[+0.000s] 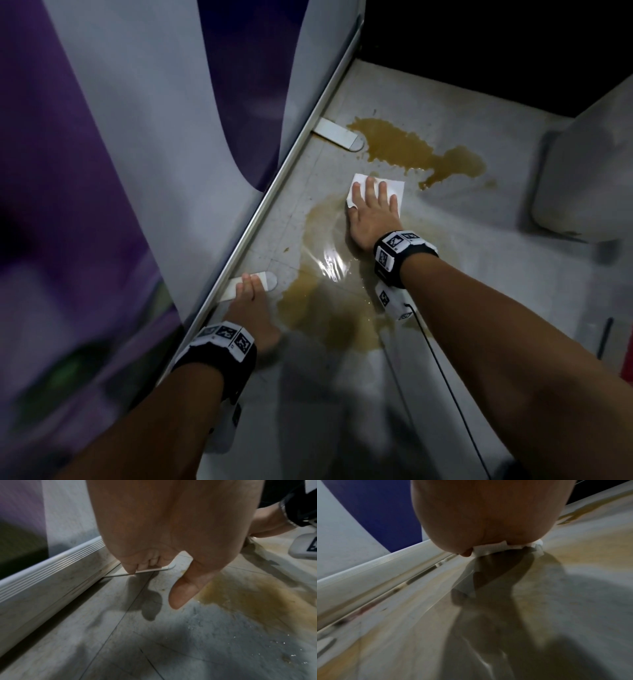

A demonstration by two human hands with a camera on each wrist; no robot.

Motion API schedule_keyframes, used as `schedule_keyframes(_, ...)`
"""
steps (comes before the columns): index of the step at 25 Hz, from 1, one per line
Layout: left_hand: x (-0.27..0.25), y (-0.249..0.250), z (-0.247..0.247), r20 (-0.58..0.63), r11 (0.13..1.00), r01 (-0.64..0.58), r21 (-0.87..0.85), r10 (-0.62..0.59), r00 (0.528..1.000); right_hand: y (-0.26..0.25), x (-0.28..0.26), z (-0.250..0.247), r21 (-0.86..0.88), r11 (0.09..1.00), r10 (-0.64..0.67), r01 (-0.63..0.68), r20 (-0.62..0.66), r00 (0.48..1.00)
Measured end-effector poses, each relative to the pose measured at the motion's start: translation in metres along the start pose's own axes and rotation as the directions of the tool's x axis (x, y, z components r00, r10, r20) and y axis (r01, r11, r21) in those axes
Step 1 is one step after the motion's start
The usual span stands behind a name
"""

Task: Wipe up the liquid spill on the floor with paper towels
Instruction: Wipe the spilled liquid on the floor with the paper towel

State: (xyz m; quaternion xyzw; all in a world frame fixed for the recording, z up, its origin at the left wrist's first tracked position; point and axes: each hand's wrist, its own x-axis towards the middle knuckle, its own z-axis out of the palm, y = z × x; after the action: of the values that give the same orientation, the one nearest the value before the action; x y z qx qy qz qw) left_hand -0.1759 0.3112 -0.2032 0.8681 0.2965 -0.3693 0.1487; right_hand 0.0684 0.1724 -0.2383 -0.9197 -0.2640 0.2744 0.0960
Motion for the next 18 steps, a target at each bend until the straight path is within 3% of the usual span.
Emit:
schedule_keyframes(8,-0.006,-0.002,-0.003,0.026,0.997,-0.075,0.008,0.075,0.997,-0.057,0.001,0.017,-0.029,0.99,-0.139,0.142,0.087,0.987)
schedule_keyframes(13,0.001,-0.004,0.003,0.003,0.994,-0.094,0.062,0.094,0.996,-0.104,-0.019,0.052,-0.071,0.95,-0.294,0.305,0.135,0.946)
schedule_keyframes(16,-0.005,0.001,-0.008,0.09,0.991,-0.077,0.114,0.067,0.994,-0.112,-0.035,0.066,-0.101,0.92,-0.359,0.378,0.165,0.918)
schedule_keyframes(18,-0.007,0.002,-0.01,0.08,0.992,-0.066,0.105,0.058,0.995,-0.107,-0.042,0.069,-0.122,0.895,-0.407,0.43,0.175,0.897)
